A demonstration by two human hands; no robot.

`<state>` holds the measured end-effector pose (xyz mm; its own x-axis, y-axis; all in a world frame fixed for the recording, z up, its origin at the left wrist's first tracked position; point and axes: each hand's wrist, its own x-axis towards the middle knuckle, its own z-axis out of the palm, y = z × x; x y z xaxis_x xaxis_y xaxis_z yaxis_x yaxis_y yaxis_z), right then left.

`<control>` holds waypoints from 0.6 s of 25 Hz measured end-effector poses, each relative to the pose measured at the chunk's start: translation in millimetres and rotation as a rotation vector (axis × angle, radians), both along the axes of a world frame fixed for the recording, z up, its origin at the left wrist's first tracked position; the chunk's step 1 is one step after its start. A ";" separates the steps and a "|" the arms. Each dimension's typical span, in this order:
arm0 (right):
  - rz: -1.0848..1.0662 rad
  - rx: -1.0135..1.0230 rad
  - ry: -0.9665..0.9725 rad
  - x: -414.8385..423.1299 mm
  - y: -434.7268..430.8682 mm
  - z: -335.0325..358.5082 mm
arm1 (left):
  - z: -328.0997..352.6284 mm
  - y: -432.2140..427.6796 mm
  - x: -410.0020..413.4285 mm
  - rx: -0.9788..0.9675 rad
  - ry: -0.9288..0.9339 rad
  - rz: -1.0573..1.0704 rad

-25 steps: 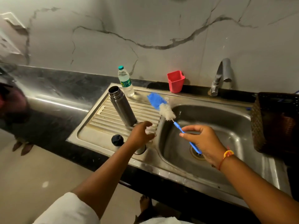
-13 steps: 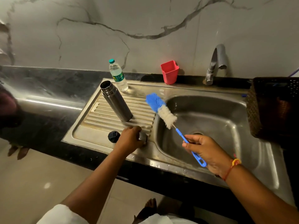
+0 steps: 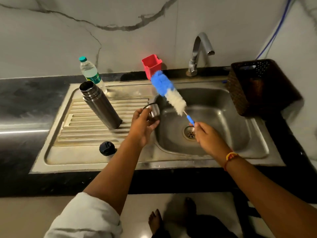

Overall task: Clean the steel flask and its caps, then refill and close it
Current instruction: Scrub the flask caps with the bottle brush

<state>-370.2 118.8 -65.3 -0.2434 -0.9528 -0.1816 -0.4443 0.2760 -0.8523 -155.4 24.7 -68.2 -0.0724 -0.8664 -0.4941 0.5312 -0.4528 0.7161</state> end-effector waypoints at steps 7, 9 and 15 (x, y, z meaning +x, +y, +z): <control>0.005 -0.069 0.094 3.0 -25.0 -7.4 | -16.7 -21.7 -21.5 -0.010 0.003 0.094; 0.048 -0.130 0.210 -6.9 -42.3 -20.4 | -25.0 -31.4 -27.7 -0.079 -0.023 0.135; 0.152 -0.288 0.234 -18.7 -82.2 -66.3 | -65.5 -58.1 -32.3 -0.348 -0.267 0.224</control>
<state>-388.9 36.6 -131.6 -0.0984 -0.9850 0.1419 -0.6533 -0.0436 -0.7558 -187.7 -33.4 -133.7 0.2238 -0.9632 -0.1488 0.3655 -0.0585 0.9290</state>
